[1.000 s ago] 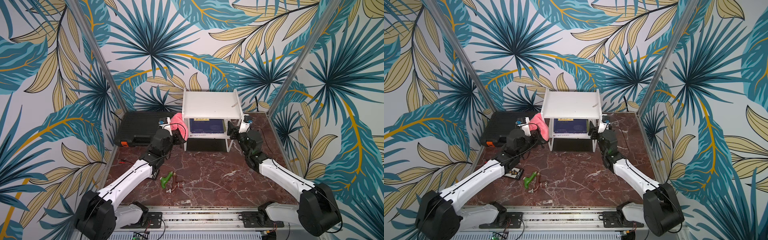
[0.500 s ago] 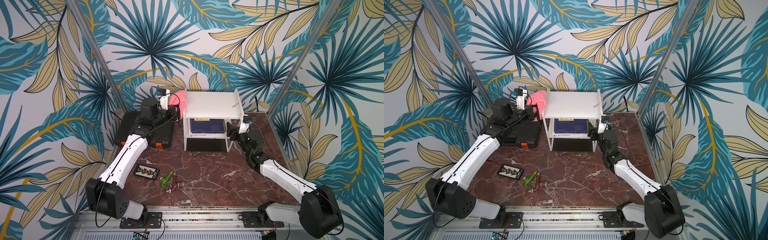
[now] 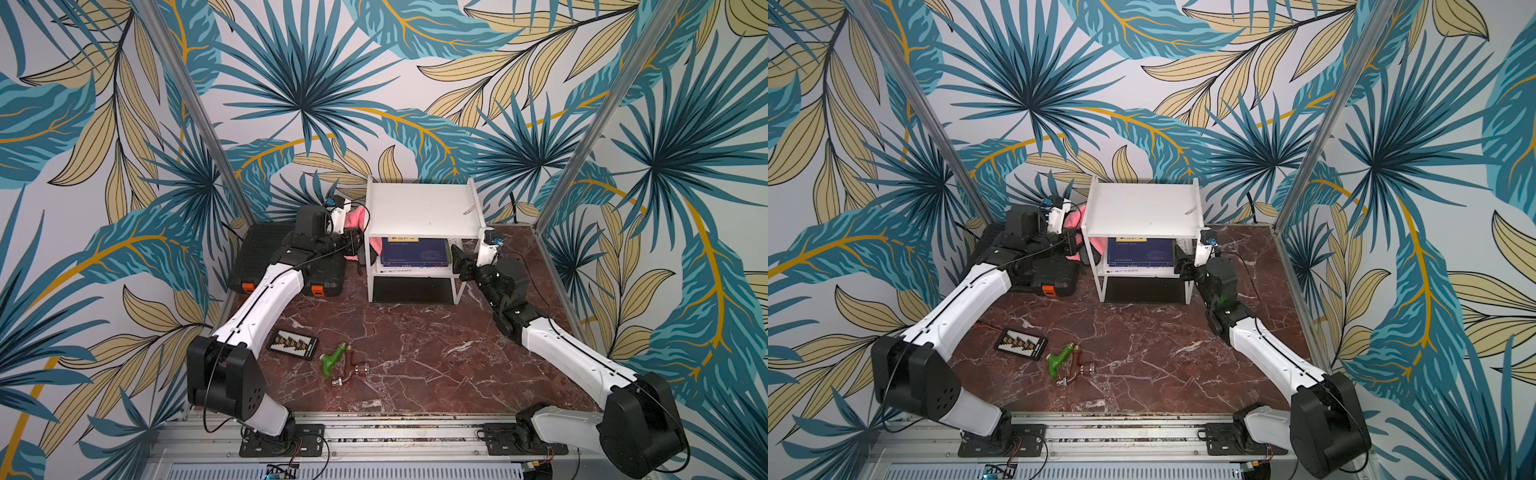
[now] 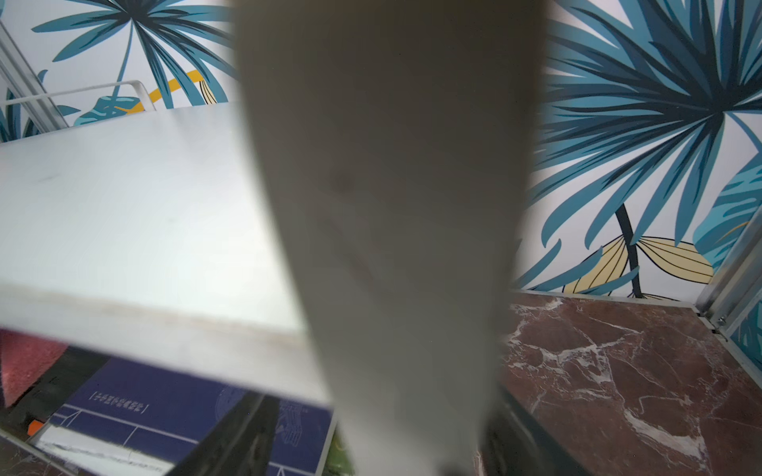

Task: Wipe the bookshelf clean with a cloth
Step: Wipe the dust from the shelf.

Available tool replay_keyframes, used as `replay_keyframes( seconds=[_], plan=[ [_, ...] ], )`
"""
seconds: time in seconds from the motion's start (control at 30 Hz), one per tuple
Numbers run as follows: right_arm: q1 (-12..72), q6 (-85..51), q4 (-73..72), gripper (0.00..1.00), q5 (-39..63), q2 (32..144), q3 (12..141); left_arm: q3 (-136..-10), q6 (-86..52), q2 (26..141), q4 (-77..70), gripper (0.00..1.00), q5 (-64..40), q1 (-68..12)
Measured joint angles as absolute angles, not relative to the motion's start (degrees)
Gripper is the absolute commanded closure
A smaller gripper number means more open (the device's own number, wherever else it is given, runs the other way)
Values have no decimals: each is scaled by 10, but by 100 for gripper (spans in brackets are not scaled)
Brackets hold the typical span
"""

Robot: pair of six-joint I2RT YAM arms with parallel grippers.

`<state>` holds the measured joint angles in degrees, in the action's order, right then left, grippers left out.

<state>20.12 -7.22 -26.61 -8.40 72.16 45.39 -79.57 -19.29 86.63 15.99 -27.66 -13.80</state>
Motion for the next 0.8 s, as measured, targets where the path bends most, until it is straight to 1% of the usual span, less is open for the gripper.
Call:
replay_keyframes(
  seconds=[0.1,0.17,0.33,0.4,0.43,0.57,0.67,0.8],
  plan=[
    [201,-73,-267,22,-78,722,454,-842,-181,883,158,100,-268,-138],
    [200,-73,-267,22,-75,722,454,-905,-161,937,167,100,-260,-134],
    [200,-79,-267,22,-69,722,454,-1170,-92,1139,245,100,-236,-120],
    [200,-80,-267,22,-70,722,454,-1265,-59,1191,293,100,-215,-119],
    [200,-80,-266,22,-69,721,454,-1293,-46,1201,309,100,-205,-119],
    [200,-82,-263,22,-70,721,454,-1334,-29,1181,328,100,-180,-119],
    [200,-89,-262,22,-72,721,454,-1321,-49,1127,318,100,-183,-125],
    [200,-100,-259,22,-76,721,454,-1301,-60,1066,293,100,-167,-159]
  ],
)
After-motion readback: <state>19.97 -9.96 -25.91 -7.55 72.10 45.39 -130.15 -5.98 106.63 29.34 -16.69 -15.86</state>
